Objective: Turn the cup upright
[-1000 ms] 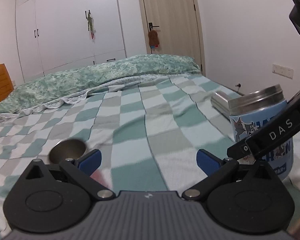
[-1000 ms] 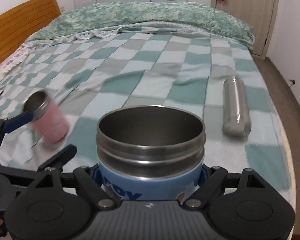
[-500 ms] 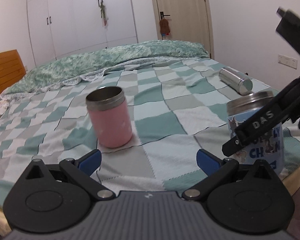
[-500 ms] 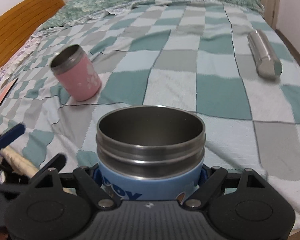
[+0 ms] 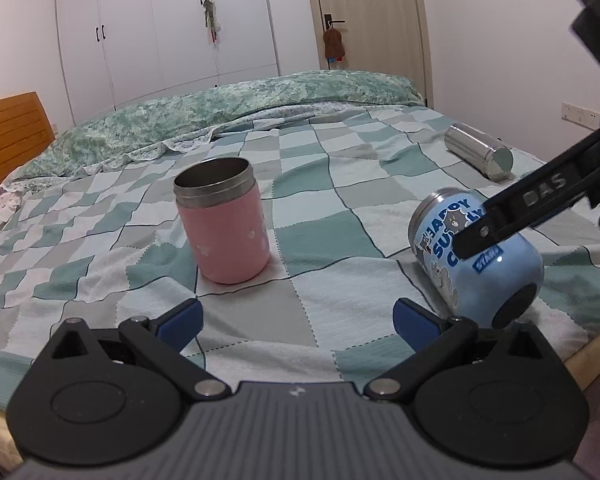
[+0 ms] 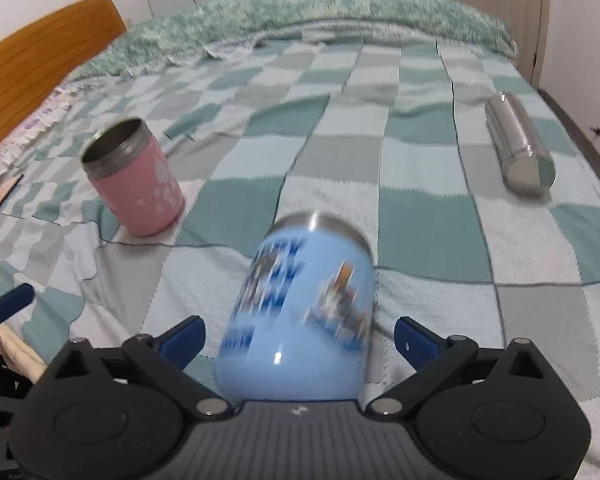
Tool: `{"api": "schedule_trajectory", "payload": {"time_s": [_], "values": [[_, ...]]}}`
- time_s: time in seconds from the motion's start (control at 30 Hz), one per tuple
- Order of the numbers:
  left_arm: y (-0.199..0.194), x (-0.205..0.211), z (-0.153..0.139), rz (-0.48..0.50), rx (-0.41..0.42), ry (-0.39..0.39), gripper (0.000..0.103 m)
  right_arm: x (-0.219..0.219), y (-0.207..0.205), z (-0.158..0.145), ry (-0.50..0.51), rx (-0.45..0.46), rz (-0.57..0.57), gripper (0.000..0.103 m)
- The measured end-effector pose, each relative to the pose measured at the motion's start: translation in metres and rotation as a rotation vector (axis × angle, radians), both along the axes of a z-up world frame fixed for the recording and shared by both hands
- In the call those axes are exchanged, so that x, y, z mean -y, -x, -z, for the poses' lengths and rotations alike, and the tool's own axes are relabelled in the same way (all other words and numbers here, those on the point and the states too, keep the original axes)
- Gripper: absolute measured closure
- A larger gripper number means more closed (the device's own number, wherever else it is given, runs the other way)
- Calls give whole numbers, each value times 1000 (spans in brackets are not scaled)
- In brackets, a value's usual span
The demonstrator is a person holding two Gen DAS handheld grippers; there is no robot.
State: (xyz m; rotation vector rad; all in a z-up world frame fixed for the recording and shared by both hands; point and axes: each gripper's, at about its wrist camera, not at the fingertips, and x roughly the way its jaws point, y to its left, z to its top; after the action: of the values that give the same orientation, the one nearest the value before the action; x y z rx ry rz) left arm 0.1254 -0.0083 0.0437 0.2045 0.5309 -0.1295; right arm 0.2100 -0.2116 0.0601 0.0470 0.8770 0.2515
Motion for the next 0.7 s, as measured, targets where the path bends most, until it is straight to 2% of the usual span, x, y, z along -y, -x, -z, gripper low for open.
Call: {"api": "schedule_trajectory", "payload": {"time_s": [0.3,0.53,0.7], "values": [[10,33,-23,0,-3,0,0,57,59,-12,13,257,-45,2],[2,77,-37,33,-72,73,0,103,71,3,50,299,-51,2],[-19,110,-36,26,-147,74,0,130,67,19,73,332,-67,2]]}}
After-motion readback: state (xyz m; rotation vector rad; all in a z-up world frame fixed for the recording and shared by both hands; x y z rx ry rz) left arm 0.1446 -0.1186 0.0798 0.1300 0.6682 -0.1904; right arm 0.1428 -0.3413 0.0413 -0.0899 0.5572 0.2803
